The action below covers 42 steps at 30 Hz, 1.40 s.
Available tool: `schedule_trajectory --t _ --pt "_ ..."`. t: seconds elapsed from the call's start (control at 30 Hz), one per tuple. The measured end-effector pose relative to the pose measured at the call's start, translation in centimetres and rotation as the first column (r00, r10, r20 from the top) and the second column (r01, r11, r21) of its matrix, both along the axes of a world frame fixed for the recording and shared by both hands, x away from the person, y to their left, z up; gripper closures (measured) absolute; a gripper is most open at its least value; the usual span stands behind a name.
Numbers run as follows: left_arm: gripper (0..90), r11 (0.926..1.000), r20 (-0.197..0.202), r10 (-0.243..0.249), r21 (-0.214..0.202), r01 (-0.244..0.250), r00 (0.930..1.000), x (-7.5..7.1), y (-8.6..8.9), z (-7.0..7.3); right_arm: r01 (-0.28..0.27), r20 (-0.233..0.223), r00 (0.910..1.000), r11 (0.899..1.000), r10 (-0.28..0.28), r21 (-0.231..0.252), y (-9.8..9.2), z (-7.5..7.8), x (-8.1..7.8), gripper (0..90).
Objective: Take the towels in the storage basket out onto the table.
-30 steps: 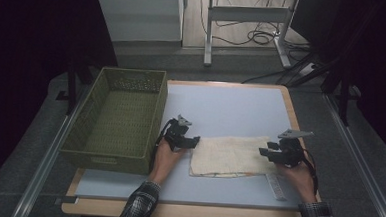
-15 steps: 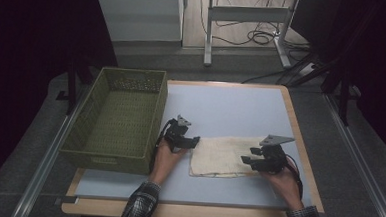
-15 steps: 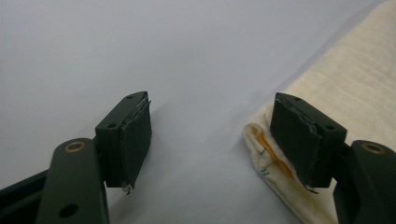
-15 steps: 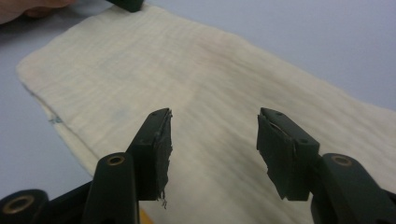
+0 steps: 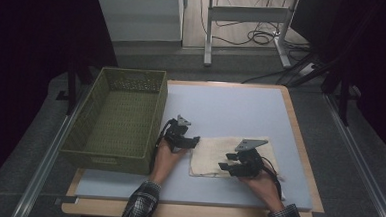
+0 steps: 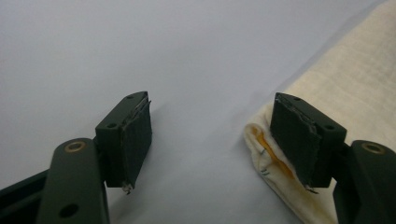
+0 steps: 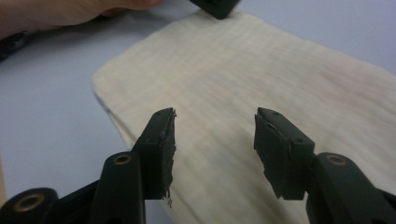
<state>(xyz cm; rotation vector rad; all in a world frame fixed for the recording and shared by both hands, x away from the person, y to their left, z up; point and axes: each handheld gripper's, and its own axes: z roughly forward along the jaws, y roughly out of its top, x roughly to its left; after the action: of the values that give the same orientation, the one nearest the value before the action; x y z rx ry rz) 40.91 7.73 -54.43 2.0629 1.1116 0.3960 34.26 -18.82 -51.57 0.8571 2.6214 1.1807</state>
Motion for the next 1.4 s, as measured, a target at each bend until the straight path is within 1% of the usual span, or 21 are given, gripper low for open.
schedule_trajectory --t 0.1,0.23,0.33,0.6,0.7,0.77,0.83,0.87,0.93,0.97,1.03,1.07,1.1,1.13,1.2,1.23,1.27,1.33,1.4 --pt "29.7 1.0 0.0 0.0 0.0 0.0 1.0 0.0 0.0 0.0 -0.035 -0.008 0.9994 0.999 0.035 0.007 1.3 -0.1 -0.2 54.9" --pt "29.9 1.0 0.0 0.001 0.0 -0.001 1.0 0.0 0.0 0.0 -0.076 -0.002 0.9971 0.997 0.076 0.001 3.0 -0.2 -0.6 59.4" --pt "29.9 1.0 0.0 0.0 0.0 0.0 1.0 0.0 0.0 0.0 -0.105 -0.014 0.9944 0.994 0.105 0.007 4.2 -0.4 -0.9 61.4" --pt "30.1 1.0 0.0 0.002 -0.003 -0.002 1.0 0.0 0.0 0.0 -0.183 -0.026 0.9828 0.983 0.183 0.001 7.4 -0.9 -1.7 61.8" --pt "30.1 1.0 0.002 0.003 -0.005 -0.003 1.0 0.0 0.0 0.0 -0.198 -0.024 0.98 0.98 0.198 -0.009 8.3 -1.2 -2.0 60.2" --pt "30.1 1.0 0.001 0.003 -0.005 -0.003 1.0 0.0 0.0 0.0 -0.204 -0.013 0.979 0.979 0.204 -0.03 8.9 -1.4 -2.2 59.4" --pt "30.1 1.0 0.0 0.002 -0.003 -0.002 1.0 0.0 0.0 0.0 -0.204 0.027 0.9781 0.977 0.206 -0.061 9.3 -1.6 -2.7 59.5" --pt "30.1 1.0 0.002 0.003 -0.005 -0.003 1.0 0.0 0.0 0.0 -0.202 0.051 0.9769 0.975 0.207 -0.089 9.5 -1.6 -3.0 60.9" --pt "31.6 0.9999 -0.001 0.01 -0.006 -0.01 0.9999 0.0 0.1 0.0 -0.194 0.093 0.9741 0.973 0.206 -0.123 9.7 -1.6 -3.4 64.0" --pt "32.9 0.9999 0.001 0.014 -0.008 -0.014 0.9999 0.0 0.1 0.0 -0.186 0.094 0.9757 0.974 0.198 -0.127 9.7 -1.6 -3.5 66.7" --pt "36.4 0.9996 0.002 0.025 -0.011 -0.025 0.9997 0.0 0.2 0.0 -0.174 0.097 0.9774 0.975 0.188 -0.141 9.7 -1.5 -3.4 74.2" --pt "38.5 0.9997 0.007 0.022 -0.011 -0.022 0.9997 -0.1 0.2 0.0 -0.17 0.099 0.9778 0.975 0.185 -0.146 9.7 -1.5 -3.4 80.3" --pt "43.9 0.9998 0.013 -0.011 -0.014 0.011 0.9998 -0.1 0.2 0.1 -0.162 0.101 0.9787 0.975 0.179 -0.151 9.6 -1.4 -3.3 83.6" --pt "52.9 0.9991 0.019 -0.04 -0.013 0.04 0.999 -0.2 0.1 0.1 -0.16 0.088 0.981 0.977 0.173 -0.143 9.5 -1.4 -3.1 84.7" --pt "71.0 0.9953 0.014 -0.092 -0.027 0.093 0.9956 -0.3 0.0 0.1 -0.16 0.068 0.9832 0.979 0.169 -0.124 9.4 -1.4 -2.9 85.5" --pt "79.1 0.9924 -0.003 -0.112 -0.05 0.112 0.9937 -0.3 0.0 0.1 -0.159 0.06 0.9843 0.981 0.166 -0.111 9.2 -1.4 -2.7 85.7" --pt "85.3 0.9908 -0.016 -0.116 -0.072 0.114 0.9932 -0.2 0.1 0.1 -0.153 0.046 0.9864 0.984 0.157 -0.095 9.1 -1.5 -2.6 85.8" --pt "87.3 0.9894 -0.031 -0.112 -0.096 0.109 0.9932 -0.1 0.2 0.1 -0.149 0.029 0.9881 0.986 0.151 -0.068 8.9 -1.6 -2.4 85.8" --pt "88.1 0.9897 -0.035 -0.095 -0.111 0.09 0.9949 -0.1 0.3 0.1 -0.144 0.012 0.9894 0.988 0.145 -0.048 8.8 -1.6 -2.3 85.9"
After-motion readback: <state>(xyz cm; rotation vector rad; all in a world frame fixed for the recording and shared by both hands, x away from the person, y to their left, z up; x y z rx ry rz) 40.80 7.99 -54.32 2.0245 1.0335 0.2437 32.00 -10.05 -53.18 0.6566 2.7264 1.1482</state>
